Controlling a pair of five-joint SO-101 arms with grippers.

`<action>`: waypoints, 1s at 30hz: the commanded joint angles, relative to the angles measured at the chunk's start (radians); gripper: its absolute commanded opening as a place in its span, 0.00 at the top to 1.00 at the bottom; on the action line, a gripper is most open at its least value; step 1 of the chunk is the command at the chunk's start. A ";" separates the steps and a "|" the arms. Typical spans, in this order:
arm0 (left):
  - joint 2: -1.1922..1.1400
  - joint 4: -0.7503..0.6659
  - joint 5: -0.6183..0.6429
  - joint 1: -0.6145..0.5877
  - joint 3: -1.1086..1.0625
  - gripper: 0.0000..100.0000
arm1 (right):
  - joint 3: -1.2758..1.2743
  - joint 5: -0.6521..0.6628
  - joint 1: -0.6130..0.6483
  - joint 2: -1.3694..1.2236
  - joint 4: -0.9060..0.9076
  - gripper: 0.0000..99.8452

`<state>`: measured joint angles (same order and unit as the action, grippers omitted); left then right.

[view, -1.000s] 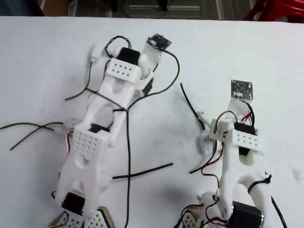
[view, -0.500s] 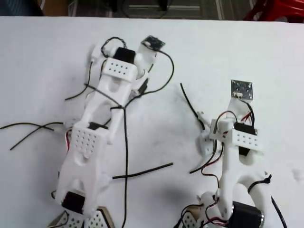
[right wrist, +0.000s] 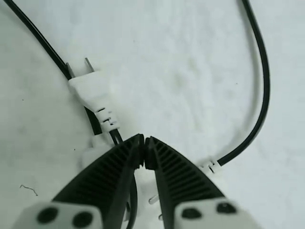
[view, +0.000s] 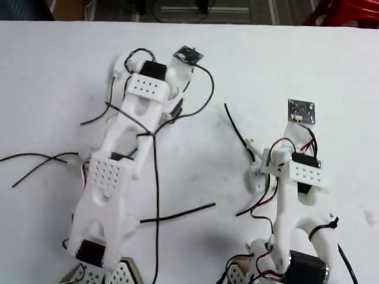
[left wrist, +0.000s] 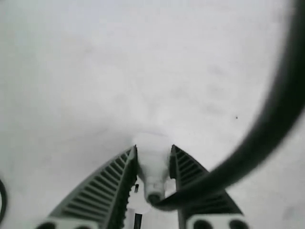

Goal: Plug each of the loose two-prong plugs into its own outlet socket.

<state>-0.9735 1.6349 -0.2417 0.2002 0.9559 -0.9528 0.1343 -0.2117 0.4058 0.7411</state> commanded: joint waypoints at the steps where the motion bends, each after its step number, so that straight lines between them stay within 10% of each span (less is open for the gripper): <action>1: -0.027 0.012 -0.002 -0.064 -0.002 0.81 | 0.003 -0.002 -0.010 0.030 -0.012 0.98; 14: -0.062 0.140 -0.118 -0.105 0.091 0.80 | 0.003 -0.002 -0.010 0.030 -0.012 0.98; 21: -0.104 0.114 -0.114 -0.111 0.106 0.96 | 0.003 -0.002 -0.010 0.030 -0.012 0.98; 30: -0.117 0.086 -0.112 -0.163 0.528 0.98 | 0.003 -0.002 -0.010 0.030 -0.012 0.98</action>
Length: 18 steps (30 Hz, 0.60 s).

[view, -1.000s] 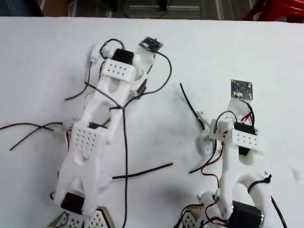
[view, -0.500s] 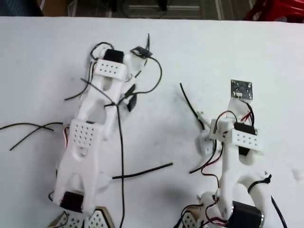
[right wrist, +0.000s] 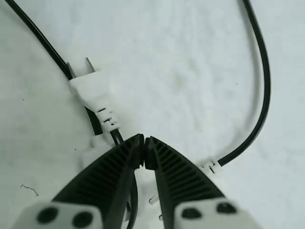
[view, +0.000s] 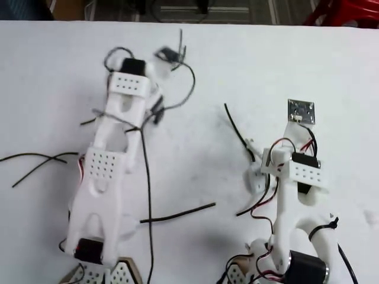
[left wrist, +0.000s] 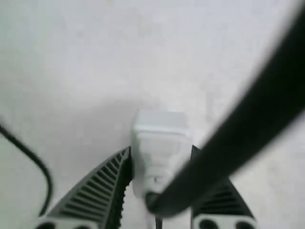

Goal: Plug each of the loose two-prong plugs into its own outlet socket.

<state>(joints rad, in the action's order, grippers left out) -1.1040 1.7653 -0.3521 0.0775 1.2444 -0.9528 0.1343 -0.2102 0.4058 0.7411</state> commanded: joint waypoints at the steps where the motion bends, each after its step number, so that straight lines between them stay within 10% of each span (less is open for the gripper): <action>1: 0.015 -0.069 -0.002 -0.045 0.267 0.98 | 0.003 -0.002 -0.012 0.030 -0.012 0.98; 18: 0.015 -0.694 0.075 -0.165 -0.117 0.97 | 0.002 -0.003 -0.031 0.030 -0.012 0.98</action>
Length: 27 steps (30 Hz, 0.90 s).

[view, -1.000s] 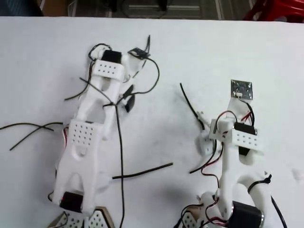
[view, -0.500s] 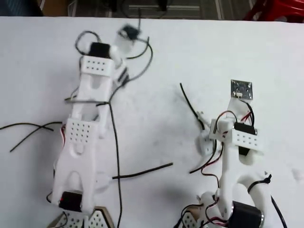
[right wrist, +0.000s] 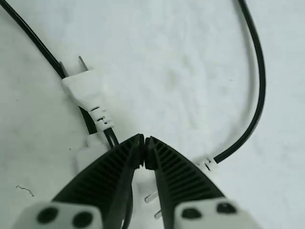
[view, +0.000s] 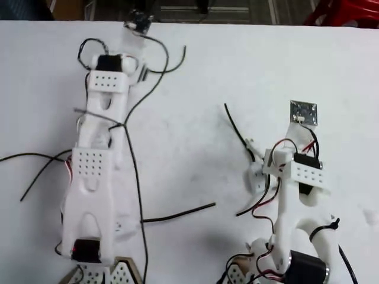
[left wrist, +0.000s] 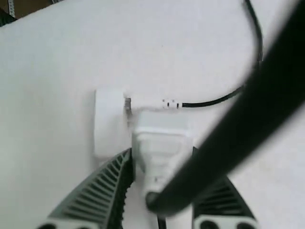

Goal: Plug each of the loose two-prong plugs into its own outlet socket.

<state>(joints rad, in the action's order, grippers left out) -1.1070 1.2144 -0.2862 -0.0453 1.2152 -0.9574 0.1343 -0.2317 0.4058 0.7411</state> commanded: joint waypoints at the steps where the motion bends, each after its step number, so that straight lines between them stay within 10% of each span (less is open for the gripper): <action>1: 0.018 -0.166 0.009 -0.047 -0.115 0.97 | 0.006 -0.003 -0.010 0.030 -0.012 0.98; 10: 0.025 -0.140 0.009 -0.051 -0.164 0.66 | 0.003 0.002 -0.005 0.030 -0.005 0.98; 27: 0.102 0.442 -0.021 -0.274 0.448 0.65 | -0.003 0.002 -0.004 0.030 -0.010 0.98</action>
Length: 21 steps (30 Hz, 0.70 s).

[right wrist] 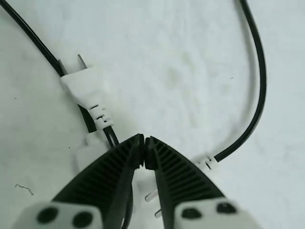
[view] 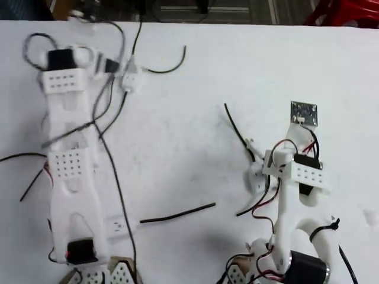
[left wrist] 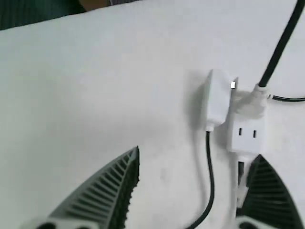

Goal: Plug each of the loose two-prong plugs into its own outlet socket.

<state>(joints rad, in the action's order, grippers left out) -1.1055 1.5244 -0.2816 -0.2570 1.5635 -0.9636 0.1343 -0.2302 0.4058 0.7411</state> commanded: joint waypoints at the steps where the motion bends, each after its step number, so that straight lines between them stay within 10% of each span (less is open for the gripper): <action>1: 0.130 0.169 -0.055 -0.081 0.094 0.65 | 0.003 0.002 -0.005 0.030 -0.010 0.98; 13: 0.246 0.269 -0.336 -0.283 0.072 0.65 | 0.003 0.000 -0.005 0.030 -0.012 0.98; 21: 0.423 0.269 -0.434 -0.328 -0.328 0.65 | 0.003 0.000 -0.004 0.030 -0.021 0.98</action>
<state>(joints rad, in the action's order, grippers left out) -0.8677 1.7883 -0.6667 -0.5654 1.4546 -0.9636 0.1343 -0.2286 0.4058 0.7411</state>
